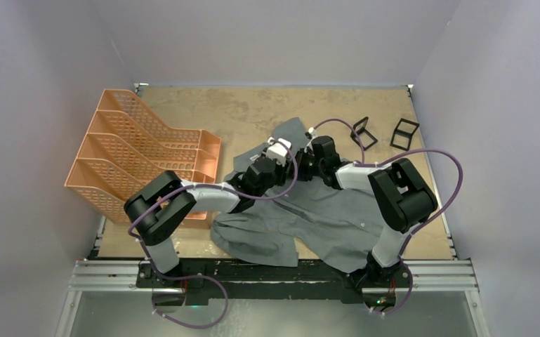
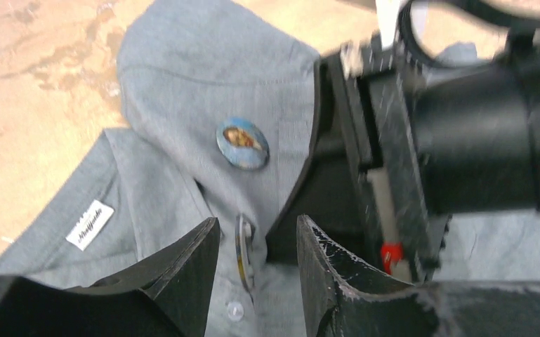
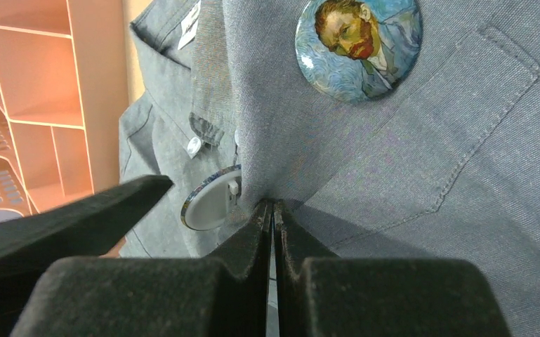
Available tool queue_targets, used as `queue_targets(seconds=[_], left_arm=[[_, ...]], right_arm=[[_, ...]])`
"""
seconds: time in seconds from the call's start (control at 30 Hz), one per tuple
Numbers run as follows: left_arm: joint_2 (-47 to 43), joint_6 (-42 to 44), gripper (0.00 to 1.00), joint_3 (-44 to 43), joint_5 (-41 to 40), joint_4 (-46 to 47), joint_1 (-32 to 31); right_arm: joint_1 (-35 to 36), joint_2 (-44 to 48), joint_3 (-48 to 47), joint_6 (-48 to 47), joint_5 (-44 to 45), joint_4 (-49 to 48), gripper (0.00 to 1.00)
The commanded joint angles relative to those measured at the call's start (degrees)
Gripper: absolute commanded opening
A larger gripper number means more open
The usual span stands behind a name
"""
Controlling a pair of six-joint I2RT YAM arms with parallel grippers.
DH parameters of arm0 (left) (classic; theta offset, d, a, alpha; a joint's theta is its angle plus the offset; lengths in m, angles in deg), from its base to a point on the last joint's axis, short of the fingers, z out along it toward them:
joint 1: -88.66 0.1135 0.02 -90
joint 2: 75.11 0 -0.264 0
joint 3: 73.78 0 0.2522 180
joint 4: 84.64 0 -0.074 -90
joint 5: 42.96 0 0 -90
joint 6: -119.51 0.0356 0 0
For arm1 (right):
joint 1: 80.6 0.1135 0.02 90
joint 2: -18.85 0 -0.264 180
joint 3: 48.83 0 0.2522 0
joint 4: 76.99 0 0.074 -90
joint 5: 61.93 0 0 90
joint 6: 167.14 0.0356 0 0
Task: Remove the brooch from the garment
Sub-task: Remove the brooch from the clothes.
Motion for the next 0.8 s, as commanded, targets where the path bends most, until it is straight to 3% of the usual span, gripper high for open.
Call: queue_targets(seconds=[0.0, 0.17, 0.3, 0.5, 0.63, 0.77], left_arm=[[0.9, -1.1, 0.43, -9.1, -3.6, -13.9, 0.2], [2.8, -2.6, 0.39, -14.4, -5.6, -22.7, 0.5], [4.3, -4.3, 0.36, -17.0, -2.4, -28.1, 2.1], [5.0, -4.8, 0.27, -18.1, 1.4, -29.6, 3.5], [5.1, -4.5, 0.18, -18.3, 2.3, -29.6, 3.8], [4.6, -4.4, 0.02, -17.5, 2.8, -28.7, 3.8]], right_arm=[[0.5, -0.3, -2.2, -1.6, 1.7, 1.1, 0.06], [0.6, -0.5, -2.5, -1.7, 2.0, 1.6, 0.06], [0.8, -0.6, -2.7, -1.8, 2.0, 1.7, 0.06], [1.0, -0.9, -3.0, -2.0, 1.8, 1.9, 0.06], [1.1, -1.0, -3.0, -1.9, 1.9, 1.9, 0.06], [1.1, -1.2, -3.2, -1.9, 2.1, 2.1, 0.06]])
